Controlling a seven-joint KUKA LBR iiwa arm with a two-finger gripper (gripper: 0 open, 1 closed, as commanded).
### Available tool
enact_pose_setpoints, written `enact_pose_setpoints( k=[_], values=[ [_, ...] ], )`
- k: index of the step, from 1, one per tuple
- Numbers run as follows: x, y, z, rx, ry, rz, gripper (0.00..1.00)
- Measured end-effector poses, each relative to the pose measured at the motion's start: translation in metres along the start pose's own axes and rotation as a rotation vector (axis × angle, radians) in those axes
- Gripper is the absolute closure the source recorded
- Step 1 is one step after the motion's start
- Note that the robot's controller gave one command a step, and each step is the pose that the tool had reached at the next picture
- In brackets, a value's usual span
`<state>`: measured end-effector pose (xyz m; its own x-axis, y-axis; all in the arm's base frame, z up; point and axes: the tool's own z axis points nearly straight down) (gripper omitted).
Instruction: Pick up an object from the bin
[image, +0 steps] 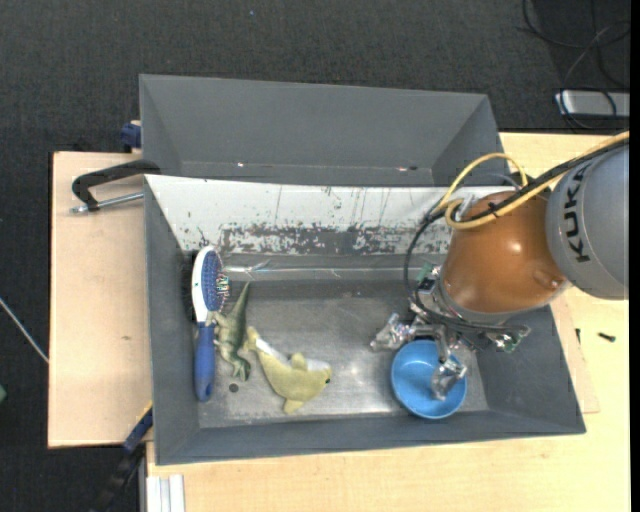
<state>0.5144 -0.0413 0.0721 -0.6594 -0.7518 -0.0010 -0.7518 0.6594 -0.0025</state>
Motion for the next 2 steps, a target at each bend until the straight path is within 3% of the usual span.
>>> enact_pose_setpoints(
  k=[1,2],
  values=[
    [-0.0008,-0.0008,-0.0012,0.000,-0.002,0.002,0.00],
    [-0.0032,-0.0021,-0.0032,0.005,-0.007,0.000,1.00]
  ],
)
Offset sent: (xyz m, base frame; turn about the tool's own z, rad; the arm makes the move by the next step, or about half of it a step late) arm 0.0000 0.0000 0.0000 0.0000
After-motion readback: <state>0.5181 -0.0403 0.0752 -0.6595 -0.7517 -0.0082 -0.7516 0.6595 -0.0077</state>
